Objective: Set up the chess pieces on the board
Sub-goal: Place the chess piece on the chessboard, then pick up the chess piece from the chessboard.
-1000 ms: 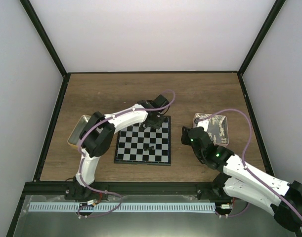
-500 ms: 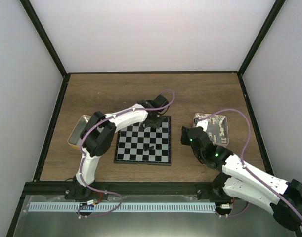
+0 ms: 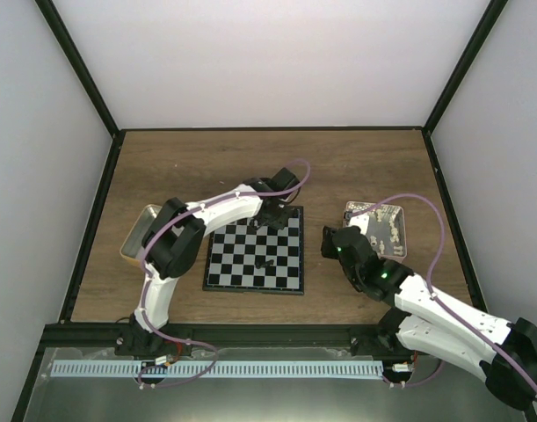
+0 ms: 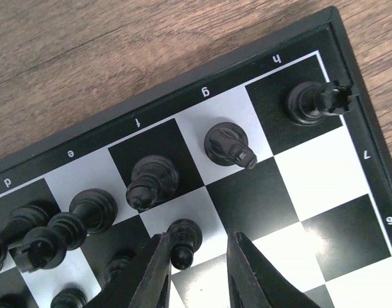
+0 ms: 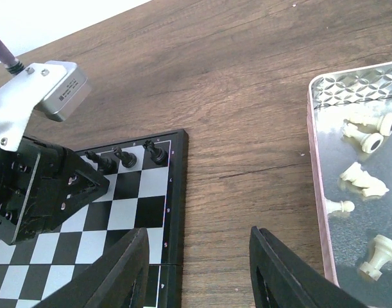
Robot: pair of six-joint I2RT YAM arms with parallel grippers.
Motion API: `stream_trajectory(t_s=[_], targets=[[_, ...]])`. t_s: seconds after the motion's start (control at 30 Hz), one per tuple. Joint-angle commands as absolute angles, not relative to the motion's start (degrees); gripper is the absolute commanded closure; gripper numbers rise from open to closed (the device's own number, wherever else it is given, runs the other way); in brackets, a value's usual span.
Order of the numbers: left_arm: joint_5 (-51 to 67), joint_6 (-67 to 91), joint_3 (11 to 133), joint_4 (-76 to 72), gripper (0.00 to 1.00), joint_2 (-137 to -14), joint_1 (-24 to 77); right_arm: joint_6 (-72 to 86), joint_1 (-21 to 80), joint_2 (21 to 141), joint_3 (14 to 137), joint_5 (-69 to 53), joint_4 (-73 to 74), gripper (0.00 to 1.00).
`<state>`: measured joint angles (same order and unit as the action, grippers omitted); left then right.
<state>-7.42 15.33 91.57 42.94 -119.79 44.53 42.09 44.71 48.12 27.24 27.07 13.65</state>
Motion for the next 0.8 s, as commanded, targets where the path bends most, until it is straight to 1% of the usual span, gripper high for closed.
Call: stream_trajectory(t_s=[0.0,0.13,0.23,0.33,0.53,0.6,0.77], targets=[[-6.10,15.88,92.68,42.83,0.72,-115.04,44.32,42.14,44.21,47.94,27.39,27.35,12.92,0.55],[-6.79,16.13,91.76,43.11,0.61,-110.04,44.32,40.20,44.21,48.55,27.96,24.31,12.27,0.54],[-9.00,16.70,88.85,42.14,0.55,-104.89,44.35,38.81,44.21,50.87,29.12,20.38,11.95,0.53],[-13.42,17.56,85.14,41.25,0.53,-98.58,44.31,37.65,44.21,53.89,30.51,16.05,11.47,0.53],[-23.44,17.12,72.94,33.98,0.45,-79.88,44.37,35.17,44.23,62.44,35.65,6.74,12.21,0.51],[-26.12,15.85,68.97,30.83,0.41,-73.51,44.37,34.76,44.39,65.00,37.53,4.90,12.79,0.51],[-28.56,11.54,60.32,21.80,0.31,-57.72,44.31,33.79,46.37,70.93,43.39,3.34,15.34,0.50]])
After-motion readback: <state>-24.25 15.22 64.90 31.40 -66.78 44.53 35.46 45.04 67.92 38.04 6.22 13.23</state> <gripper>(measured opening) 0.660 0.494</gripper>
